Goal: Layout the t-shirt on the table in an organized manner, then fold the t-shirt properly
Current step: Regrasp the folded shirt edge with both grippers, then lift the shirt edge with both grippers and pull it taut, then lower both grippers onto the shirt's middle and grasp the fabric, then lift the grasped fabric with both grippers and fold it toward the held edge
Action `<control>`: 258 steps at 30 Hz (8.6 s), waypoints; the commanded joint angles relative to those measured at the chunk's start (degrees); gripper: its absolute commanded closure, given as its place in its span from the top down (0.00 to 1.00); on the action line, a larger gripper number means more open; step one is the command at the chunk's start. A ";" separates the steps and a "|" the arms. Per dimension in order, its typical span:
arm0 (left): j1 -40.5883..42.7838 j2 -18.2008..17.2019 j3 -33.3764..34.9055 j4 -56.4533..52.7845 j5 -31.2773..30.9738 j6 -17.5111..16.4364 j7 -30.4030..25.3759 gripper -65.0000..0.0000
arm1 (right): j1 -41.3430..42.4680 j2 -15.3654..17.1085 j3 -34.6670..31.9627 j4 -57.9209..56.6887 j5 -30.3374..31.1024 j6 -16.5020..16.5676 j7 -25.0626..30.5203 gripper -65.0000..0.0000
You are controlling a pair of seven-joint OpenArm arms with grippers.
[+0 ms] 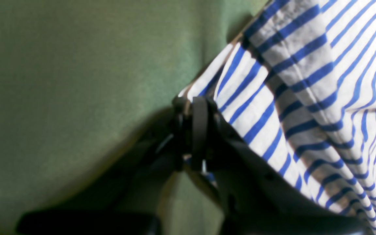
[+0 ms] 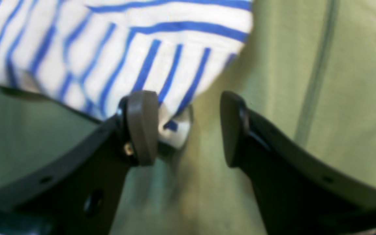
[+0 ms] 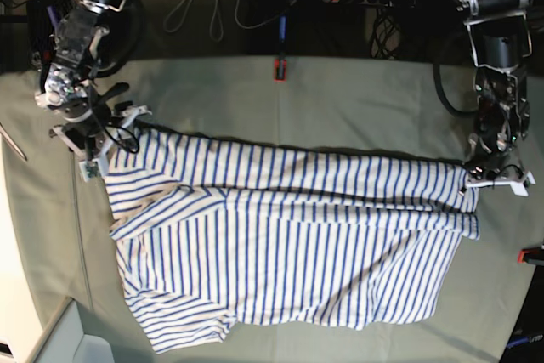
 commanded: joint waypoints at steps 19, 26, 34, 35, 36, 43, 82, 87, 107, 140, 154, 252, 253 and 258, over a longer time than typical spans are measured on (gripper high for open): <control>0.64 -1.72 -0.43 1.51 -0.53 -0.38 -1.07 0.00 | 4.29 -0.42 0.04 -11.90 0.58 0.38 1.30 0.51; 1.79 -1.81 -0.43 5.38 -0.53 -0.38 -0.71 0.00 | 2.00 1.51 0.31 -10.67 0.49 0.38 0.86 0.00; 9.88 -3.92 -0.52 23.75 -0.53 -0.29 -0.71 0.00 | -2.22 2.30 3.56 10.25 0.76 0.38 -3.89 0.00; 11.19 -4.53 -0.52 25.33 -0.53 -0.29 -0.71 0.00 | -2.22 2.39 3.65 12.53 0.76 0.38 -5.03 0.00; 12.25 -4.79 -0.52 26.83 -0.53 -0.12 -0.71 0.00 | -2.57 2.57 3.65 14.38 0.76 0.38 -5.73 0.00; 17.61 -4.88 -0.60 31.75 -0.53 -0.03 -0.71 0.00 | -4.94 2.48 3.47 16.40 0.58 0.38 -5.91 0.00; 32.73 0.22 -10.19 32.54 -0.62 -0.38 3.51 0.13 | -15.49 2.57 5.41 8.84 4.71 0.38 -3.36 0.36; 31.50 0.66 -11.95 32.54 -0.62 -0.38 8.60 0.40 | -15.23 2.39 8.04 8.84 4.71 0.38 -3.36 0.44; 14.97 -0.49 -17.31 31.75 0.17 0.15 8.87 0.42 | 4.11 4.77 13.23 8.23 1.64 0.38 -3.80 0.45; -14.74 0.39 16.01 -10.27 11.33 -0.38 -16.19 0.43 | 35.15 15.67 2.77 -55.60 -6.54 -13.29 28.64 0.58; -17.29 0.22 20.23 -20.64 11.42 -0.38 -21.72 0.43 | 33.30 15.23 2.42 -62.10 -6.80 -15.84 31.19 0.58; 15.50 -1.01 10.38 18.13 10.81 -0.38 -15.48 0.01 | -2.04 5.29 6.46 -11.38 6.91 0.38 30.57 0.00; 15.50 -1.01 10.47 18.13 10.81 -0.38 -15.40 0.03 | -2.04 5.38 6.46 -11.38 6.91 0.38 30.49 0.00; 16.73 -1.01 10.12 19.18 10.81 -0.38 -15.40 0.35 | -2.48 5.64 6.73 -10.50 6.82 0.38 28.73 0.25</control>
